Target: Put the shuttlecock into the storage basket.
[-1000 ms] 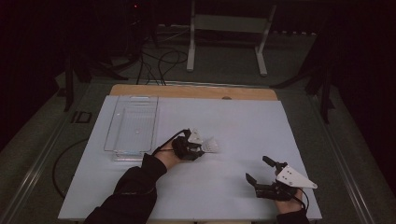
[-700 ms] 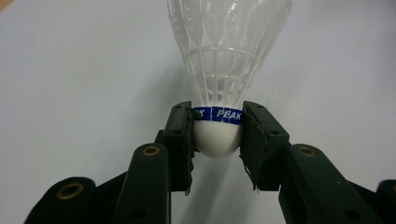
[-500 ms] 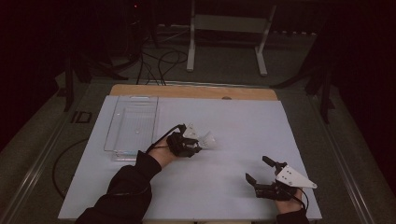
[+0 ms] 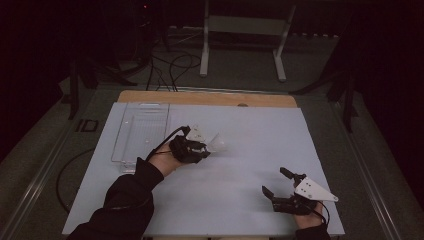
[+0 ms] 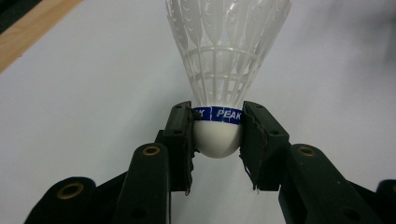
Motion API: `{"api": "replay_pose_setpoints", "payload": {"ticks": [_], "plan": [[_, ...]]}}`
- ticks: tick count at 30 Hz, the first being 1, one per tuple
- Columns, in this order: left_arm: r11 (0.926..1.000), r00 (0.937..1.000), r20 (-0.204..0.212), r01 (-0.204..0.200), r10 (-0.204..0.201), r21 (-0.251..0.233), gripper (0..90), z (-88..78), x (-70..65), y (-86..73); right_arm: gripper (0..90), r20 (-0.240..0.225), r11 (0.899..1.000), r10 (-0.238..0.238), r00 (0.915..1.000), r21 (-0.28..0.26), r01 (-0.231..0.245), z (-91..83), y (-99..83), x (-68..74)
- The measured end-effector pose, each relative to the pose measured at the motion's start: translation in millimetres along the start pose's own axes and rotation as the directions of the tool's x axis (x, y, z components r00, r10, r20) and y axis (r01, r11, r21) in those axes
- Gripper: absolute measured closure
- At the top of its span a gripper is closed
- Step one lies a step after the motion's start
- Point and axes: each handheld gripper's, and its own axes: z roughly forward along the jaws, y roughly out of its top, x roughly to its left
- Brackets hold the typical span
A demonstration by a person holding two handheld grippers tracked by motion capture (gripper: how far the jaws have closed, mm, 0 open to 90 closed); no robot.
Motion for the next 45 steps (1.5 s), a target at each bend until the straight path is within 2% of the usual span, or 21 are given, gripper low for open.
{"api": "replay_pose_setpoints", "payload": {"ticks": [4, 11, 12, 13, 19, 20, 25, 33, 38, 42, 45], "plan": [[0.9997, 0.9997, 0.0, 0.026, -0.026, -0.003, 65.3, -9.4, 2.3, 2.6, 11.1, -0.002, 1.0, 0.0, 1.0, 0.0, 0.0, 0.5, -0.2, 0.2], [0.9996, 0.9995, -0.017, 0.026, -0.026, -0.013, 65.4, -27.6, 4.4, 5.4, 11.0, -0.004, 1.0, -0.001, 1.0, 0.001, 0.001, 1.3, -0.7, 0.6], [0.9994, 0.9994, -0.019, 0.029, -0.03, -0.021, 65.3, -33.5, 5.9, 5.5, 11.0, -0.004, 1.0, -0.001, 1.0, 0.001, 0.001, 1.4, -0.7, 0.7], [0.9982, 0.9979, -0.042, 0.048, -0.05, -0.035, 65.3, -66.8, 12.1, 11.4, 11.0, -0.005, 1.0, 0.001, 1.0, 0.001, -0.001, 1.5, -0.6, 1.0], [0.998, 0.9972, -0.055, 0.049, -0.051, -0.038, 65.3, -77.1, 14.9, 10.8, 11.0, -0.011, 1.0, 0.003, 0.9999, -0.006, -0.003, 1.6, -0.7, 1.3], [0.9969, 0.9964, -0.056, 0.061, -0.063, -0.049, 65.4, -82.3, 16.4, 10.7, 11.0, -0.009, 1.0, 0.003, 1.0, -0.004, -0.004, 1.6, -0.7, 1.5], [0.9963, 0.9947, -0.073, 0.069, -0.072, -0.052, 65.4, -92.5, 20.5, 9.3, 11.0, -0.008, 1.0, 0.0, 1.0, -0.007, 0.0, 1.4, -0.5, 1.3], [0.9951, 0.9926, -0.086, 0.08, -0.085, -0.058, 65.3, -103.4, 23.8, 5.4, 11.0, -0.006, 1.0, -0.001, 1.0, -0.007, 0.001, 1.0, -0.2, 1.4], [0.9927, 0.9888, -0.103, 0.102, -0.108, -0.064, 65.4, -112.7, 27.8, -0.2, 11.0, -0.012, 1.0, -0.006, 0.9999, -0.01, 0.006, 0.7, 0.5, 2.1], [0.993, 0.9873, -0.115, 0.103, -0.109, -0.058, 65.4, -117.4, 29.1, -3.1, 11.0, -0.011, 1.0, -0.013, 0.9999, -0.008, 0.013, 0.8, 0.7, 2.5], [0.9909, 0.9839, -0.129, 0.116, -0.124, -0.068, 65.4, -125.3, 31.7, -7.9, 11.0, -0.009, 1.0, -0.021, 0.9997, -0.009, 0.021, 0.9, 1.3, 3.6]]}}
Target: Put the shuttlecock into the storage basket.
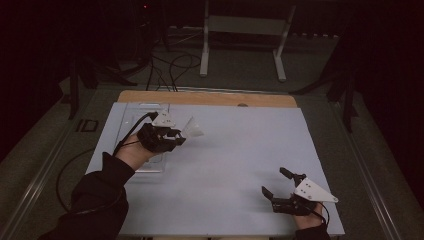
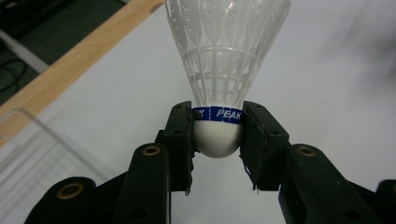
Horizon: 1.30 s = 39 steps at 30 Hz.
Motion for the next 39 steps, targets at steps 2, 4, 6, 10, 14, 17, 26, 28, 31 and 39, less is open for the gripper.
{"api": "replay_pose_setpoints", "payload": {"ticks": [2, 4, 6, 10, 14, 17, 26, 28, 31, 39], "plan": [[1.0, 0.9999, -0.01, 0.005, -0.005, 0.002, 65.4, -4.5, 2.3, -2.3, 11.0, -0.002, 1.0, -0.001, 1.0, 0.0, 0.001, 0.0, 0.2, 0.4], [1.0, 0.9997, -0.025, 0.006, -0.006, 0.003, 65.4, -9.2, 4.3, -4.8, 11.0, -0.002, 1.0, -0.001, 1.0, 0.001, 0.001, 0.0, 0.1, 0.5], [0.9999, 0.9994, -0.033, 0.013, -0.013, 0.0, 65.4, -14.3, 6.8, -7.7, 11.0, -0.003, 1.0, -0.002, 1.0, 0.002, 0.002, 0.3, -0.2, 0.3], [0.9996, 0.9975, -0.065, 0.027, -0.027, -0.003, 65.4, -22.5, 12.6, -15.1, 11.0, -0.004, 1.0, -0.003, 1.0, 0.002, 0.003, 0.6, 0.0, 0.6], [0.9985, 0.9943, -0.091, 0.054, -0.055, -0.006, 65.4, -31.4, 21.9, -26.2, 11.0, -0.005, 1.0, -0.001, 1.0, 0.003, 0.001, 0.6, -0.2, 0.5], [0.9973, 0.9925, -0.098, 0.073, -0.074, -0.006, 65.4, -37.5, 27.3, -32.9, 11.0, -0.008, 1.0, 0.002, 1.0, 0.005, -0.002, 1.3, -0.4, 0.7], [0.9948, 0.9861, -0.131, 0.102, -0.102, -0.006, 65.4, -52.0, 36.5, -44.1, 11.0, -0.013, 1.0, 0.002, 0.9999, 0.006, -0.002, 2.0, -0.6, 1.1], [0.9938, 0.984, -0.14, 0.111, -0.111, -0.01, 65.3, -54.8, 38.2, -46.2, 11.0, -0.01, 1.0, 0.004, 0.9999, 0.008, -0.004, 1.8, -0.7, 1.0], [0.994, 0.9816, -0.157, 0.109, -0.108, -0.004, 65.4, -58.7, 39.1, -49.6, 11.0, -0.014, 1.0, 0.008, 0.9999, 0.004, -0.008, 1.7, -0.6, 1.1], [0.9902, 0.9731, -0.185, 0.14, -0.137, 0.004, 65.4, -66.0, 46.6, -66.2, 11.0, -0.015, 1.0, 0.005, 0.9999, 0.004, -0.005, 2.2, -0.6, 1.3]]}}
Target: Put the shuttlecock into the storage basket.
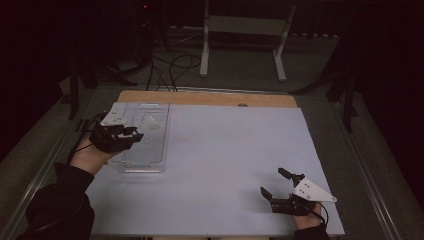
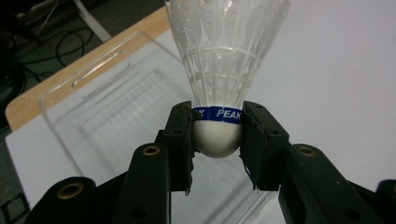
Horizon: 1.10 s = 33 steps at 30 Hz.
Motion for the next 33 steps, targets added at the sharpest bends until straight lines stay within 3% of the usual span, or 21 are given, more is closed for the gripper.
{"api": "replay_pose_setpoints", "payload": {"ticks": [18, 25, 33], "plan": [[0.9956, 0.9945, -0.049, 0.093, -0.092, 0.012, 65.4, -23.7, 25.4, -27.7, 11.0, 0.0, 1.0, -0.003, 1.0, 0.004, 0.003, 1.2, -0.2, 0.5], [0.993, 0.9925, -0.038, 0.117, -0.116, 0.017, 65.3, -20.3, 27.8, -36.9, 11.0, 0.0, 1.0, 0.002, 1.0, 0.01, -0.002, 1.4, -0.5, 0.9], [0.9873, 0.9891, -0.035, 0.145, -0.143, 0.066, 65.3, -8.1, 29.4, -46.2, 11.0, 0.0, 1.0, 0.001, 1.0, 0.011, -0.001, 1.4, -0.6, 0.7]]}}
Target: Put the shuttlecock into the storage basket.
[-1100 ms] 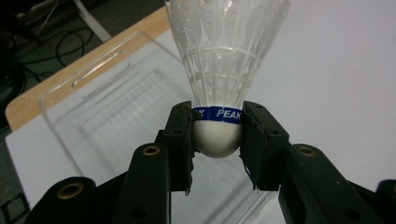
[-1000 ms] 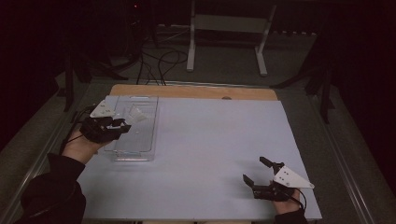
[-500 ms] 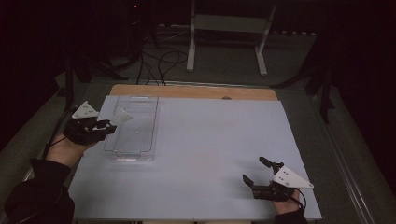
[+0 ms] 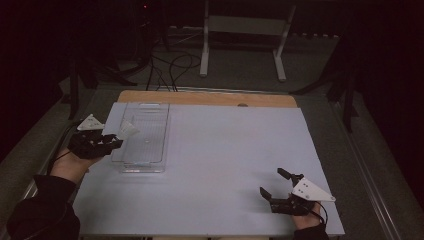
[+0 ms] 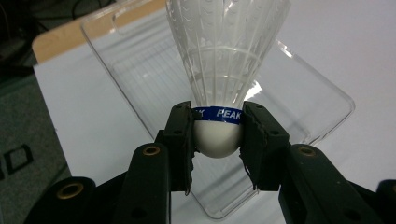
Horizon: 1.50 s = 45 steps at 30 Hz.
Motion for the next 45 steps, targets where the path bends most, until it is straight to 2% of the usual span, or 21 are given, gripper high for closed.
{"api": "replay_pose_setpoints", "payload": {"ticks": [6, 9, 11, 13, 15, 22, 25, 31, 32, 36, 39, 40, 43, 45], "plan": [[0.9988, 0.9996, 0.009, 0.026, -0.027, 0.041, 65.2, 10.9, 3.1, -3.9, 11.0, -0.001, 1.0, 0.0, 1.0, 0.002, 0.0, 0.2, 0.0, 0.0], [0.9979, 0.9995, 0.012, 0.027, -0.028, 0.06, 65.2, 13.8, 3.7, -4.1, 11.0, -0.003, 1.0, -0.002, 1.0, 0.001, 0.002, 0.2, -0.2, -0.4], [0.9975, 0.9996, 0.012, 0.023, -0.024, 0.067, 65.2, 15.1, 3.3, -3.9, 11.0, -0.004, 1.0, -0.002, 1.0, 0.001, 0.002, 0.2, -0.2, -0.4], [0.9945, 0.9998, 0.016, 0.005, -0.007, 0.105, 65.2, 19.3, 1.2, -3.0, 11.0, -0.002, 1.0, 0.001, 1.0, 0.003, -0.001, 0.1, 0.0, 0.1], [0.9924, 0.9999, 0.013, -0.002, 0.0, 0.123, 65.2, 21.4, 0.1, -2.3, 11.0, -0.004, 1.0, 0.0, 1.0, 0.003, 0.0, 0.3, -0.1, 0.0], [0.9864, 0.9998, 0.019, 0.003, -0.006, 0.164, 65.2, 27.6, 0.5, -0.4, 11.0, -0.004, 1.0, 0.001, 1.0, 0.004, -0.001, 0.1, -0.1, 0.0], [0.9794, 0.9995, 0.033, -0.008, 0.001, 0.202, 65.1, 33.0, -0.1, -1.2, 11.0, -0.005, 1.0, 0.0, 1.0, 0.004, 0.0, 0.1, -0.2, -0.4], [0.9744, 0.9991, 0.04, -0.025, 0.016, 0.223, 65.1, 35.8, -1.2, -0.2, 11.0, -0.005, 1.0, 0.001, 1.0, 0.005, -0.001, 0.6, -0.1, 0.0], [0.9709, 0.9992, 0.03, -0.033, 0.027, 0.237, 65.0, 36.7, -1.4, 0.6, 11.0, -0.005, 1.0, 0.001, 1.0, 0.005, -0.001, 0.5, -0.1, -0.1], [0.9664, 0.999, 0.032, -0.038, 0.031, 0.254, 65.0, 38.3, -1.3, 1.6, 11.1, -0.004, 1.0, 0.0, 1.0, 0.004, 0.0, 0.2, -0.2, -0.5], [0.9587, 0.9986, 0.034, -0.048, 0.04, 0.28, 65.0, 41.9, -2.0, 3.5, 11.1, -0.006, 1.0, 0.0, 1.0, 0.005, 0.0, 0.2, -0.1, -0.4], [0.9587, 0.9986, 0.034, -0.048, 0.04, 0.28, 65.0, 41.9, -2.0, 3.5, 11.1, -0.006, 1.0, 0.0, 1.0, 0.005, 0.0, 0.2, -0.1, -0.4], [0.9522, 0.9992, 0.02, -0.04, 0.036, 0.303, 64.8, 46.3, -1.7, 4.2, 11.1, -0.003, 1.0, 0.0, 1.0, 0.003, 0.0, -0.1, 0.0, -0.5], [0.9488, 0.9993, 0.026, -0.034, 0.028, 0.314, 64.4, 48.7, -0.1, 3.3, 11.1, -0.003, 1.0, 0.002, 1.0, 0.003, -0.002, -0.4, 0.1, -0.5]]}}
